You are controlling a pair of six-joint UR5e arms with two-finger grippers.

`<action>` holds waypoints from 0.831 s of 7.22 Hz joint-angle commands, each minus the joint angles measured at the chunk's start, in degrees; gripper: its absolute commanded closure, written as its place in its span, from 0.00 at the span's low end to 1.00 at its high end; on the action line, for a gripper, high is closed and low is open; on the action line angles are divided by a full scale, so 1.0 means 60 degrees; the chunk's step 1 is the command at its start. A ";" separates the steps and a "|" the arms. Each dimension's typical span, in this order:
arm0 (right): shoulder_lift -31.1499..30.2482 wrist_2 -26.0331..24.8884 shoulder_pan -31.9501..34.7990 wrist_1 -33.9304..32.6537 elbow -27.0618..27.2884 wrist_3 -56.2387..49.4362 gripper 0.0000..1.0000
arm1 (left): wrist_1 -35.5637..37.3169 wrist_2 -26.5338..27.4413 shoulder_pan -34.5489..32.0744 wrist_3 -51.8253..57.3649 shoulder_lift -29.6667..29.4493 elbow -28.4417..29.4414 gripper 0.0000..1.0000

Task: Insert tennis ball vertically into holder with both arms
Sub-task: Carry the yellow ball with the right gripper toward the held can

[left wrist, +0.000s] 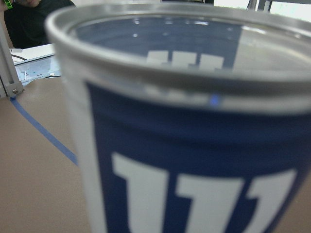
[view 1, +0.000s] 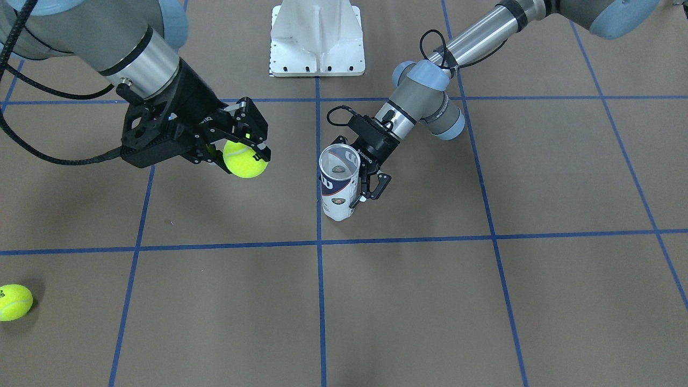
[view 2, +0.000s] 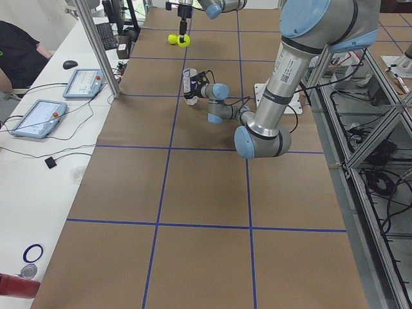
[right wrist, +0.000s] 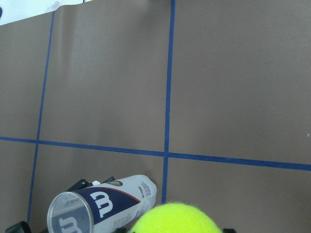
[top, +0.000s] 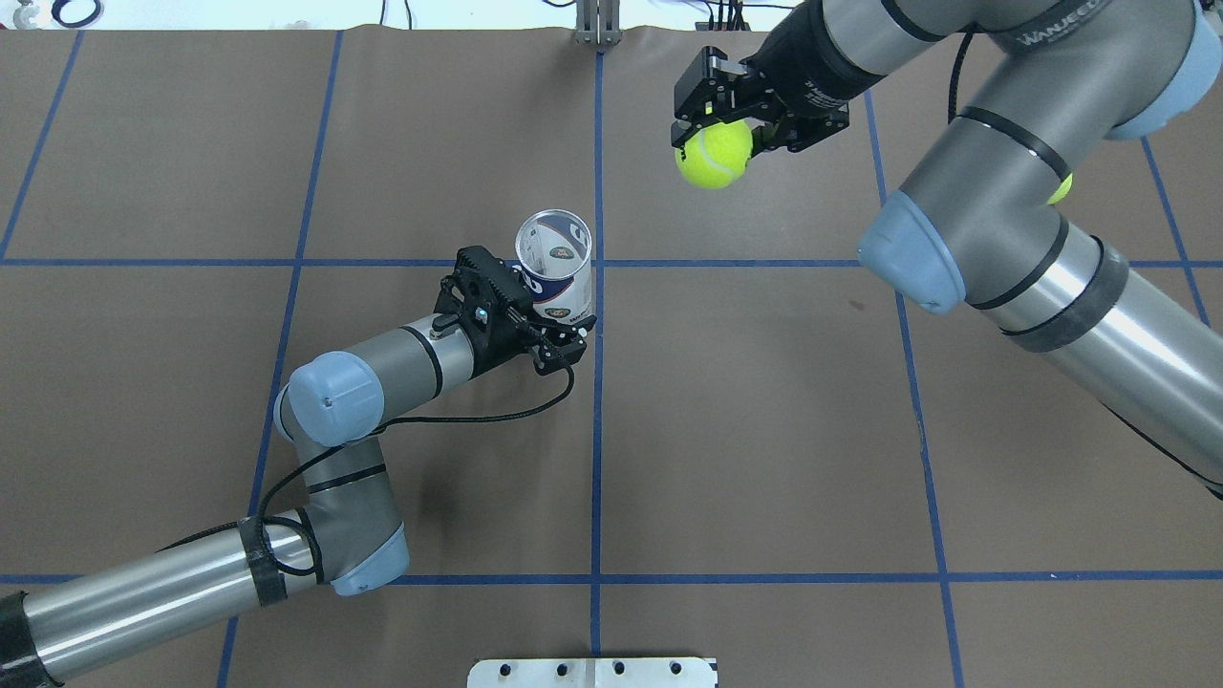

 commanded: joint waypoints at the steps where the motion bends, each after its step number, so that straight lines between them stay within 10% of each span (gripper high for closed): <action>1: 0.0819 -0.0802 -0.0643 -0.0005 -0.0565 0.0425 1.00 | -0.0003 0.0000 0.0002 0.0000 -0.0014 0.0000 0.02; 6: 0.1451 -0.1800 -0.1596 -0.0019 -0.1094 0.0690 1.00 | -0.0004 0.0000 0.0017 0.0000 -0.0029 0.0014 0.02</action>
